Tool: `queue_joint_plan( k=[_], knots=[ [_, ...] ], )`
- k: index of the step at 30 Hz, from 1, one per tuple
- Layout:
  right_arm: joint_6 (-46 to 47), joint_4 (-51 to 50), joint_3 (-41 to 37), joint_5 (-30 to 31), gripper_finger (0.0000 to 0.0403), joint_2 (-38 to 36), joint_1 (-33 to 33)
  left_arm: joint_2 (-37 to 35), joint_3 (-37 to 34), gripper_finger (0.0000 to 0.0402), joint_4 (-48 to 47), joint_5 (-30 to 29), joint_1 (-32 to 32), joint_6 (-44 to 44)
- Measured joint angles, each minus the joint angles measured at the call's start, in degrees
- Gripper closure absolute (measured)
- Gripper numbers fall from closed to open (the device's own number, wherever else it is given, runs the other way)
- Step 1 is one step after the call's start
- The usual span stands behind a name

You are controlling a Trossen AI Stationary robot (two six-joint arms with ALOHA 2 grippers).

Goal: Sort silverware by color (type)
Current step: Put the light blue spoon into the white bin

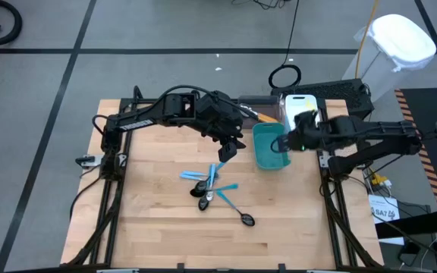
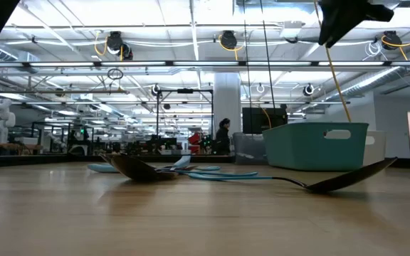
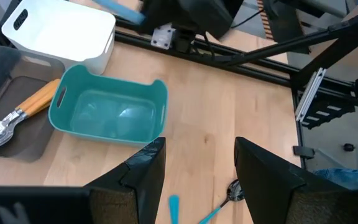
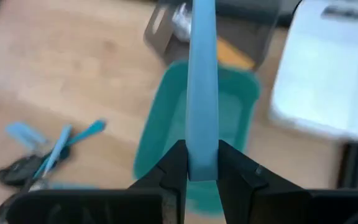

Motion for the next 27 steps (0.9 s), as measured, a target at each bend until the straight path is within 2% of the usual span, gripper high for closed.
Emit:
queue_joint_plan(
  k=[5,10,13,16,23,27],
  knots=[
    [-7.63,0.39,0.0,-0.8,0.0349,-2.3,-7.9,0.0,-0.02,0.0213,0.04,-0.72,0.0,0.77],
    [-15.99,0.81,-0.32,-5.18,0.0349,-3.62,-16.54,0.0,-0.02,0.0213,0.07,-2.93,0.0,1.46],
    [-22.85,2.92,-2.2,-8.81,0.0349,-4.28,-22.86,0.0,-0.02,0.0213,0.05,-2.95,0.0,2.04],
    [-27.59,5.68,-5.67,-15.19,0.0349,-5.07,-29.48,0.0,0.0,0.0213,0.09,-2.94,0.09,2.35],
    [-27.56,15.75,-18.41,-26.83,0.0349,-6.39,-40.0,0.02,0.0,0.0213,0.08,-2.94,0.09,2.55],
    [-26.06,19.26,-23.6,-29.09,0.0349,-6.39,-43.23,0.02,-0.02,0.0213,0.07,-2.95,0.09,1.58]
  ],
)
